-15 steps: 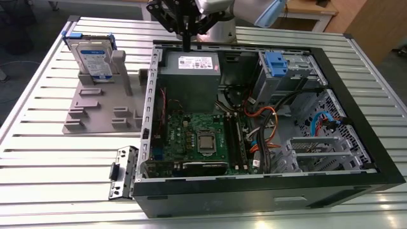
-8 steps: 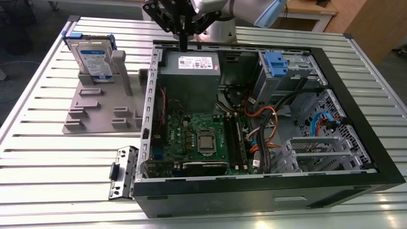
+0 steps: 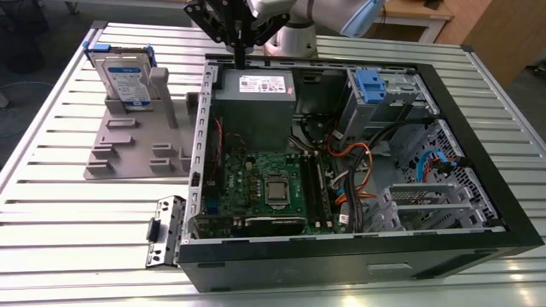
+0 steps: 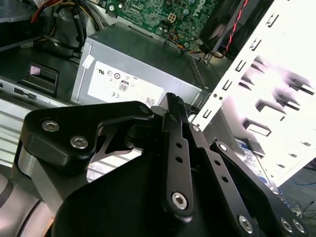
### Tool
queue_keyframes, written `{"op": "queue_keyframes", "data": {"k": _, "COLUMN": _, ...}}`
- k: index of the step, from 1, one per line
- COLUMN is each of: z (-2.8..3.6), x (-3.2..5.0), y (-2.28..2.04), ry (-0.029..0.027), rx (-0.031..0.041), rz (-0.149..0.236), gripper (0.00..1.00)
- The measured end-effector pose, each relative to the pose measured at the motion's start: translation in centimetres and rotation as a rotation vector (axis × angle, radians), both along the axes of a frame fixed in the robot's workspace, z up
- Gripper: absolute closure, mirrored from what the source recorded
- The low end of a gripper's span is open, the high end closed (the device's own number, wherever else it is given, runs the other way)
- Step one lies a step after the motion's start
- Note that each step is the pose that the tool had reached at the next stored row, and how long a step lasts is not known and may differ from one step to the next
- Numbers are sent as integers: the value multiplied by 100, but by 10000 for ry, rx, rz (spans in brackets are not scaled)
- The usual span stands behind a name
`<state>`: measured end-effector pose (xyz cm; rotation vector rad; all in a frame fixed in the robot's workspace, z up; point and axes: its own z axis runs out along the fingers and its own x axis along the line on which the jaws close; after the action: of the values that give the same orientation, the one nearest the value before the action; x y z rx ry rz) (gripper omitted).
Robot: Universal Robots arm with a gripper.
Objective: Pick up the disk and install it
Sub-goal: 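Reach for the disk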
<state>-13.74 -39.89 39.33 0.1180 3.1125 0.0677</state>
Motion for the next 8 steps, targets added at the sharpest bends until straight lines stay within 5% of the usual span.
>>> {"op": "queue_keyframes", "data": {"k": 8, "z": 0, "x": -69, "y": 0, "ry": 0, "rx": -1, "rz": 0, "gripper": 90}}
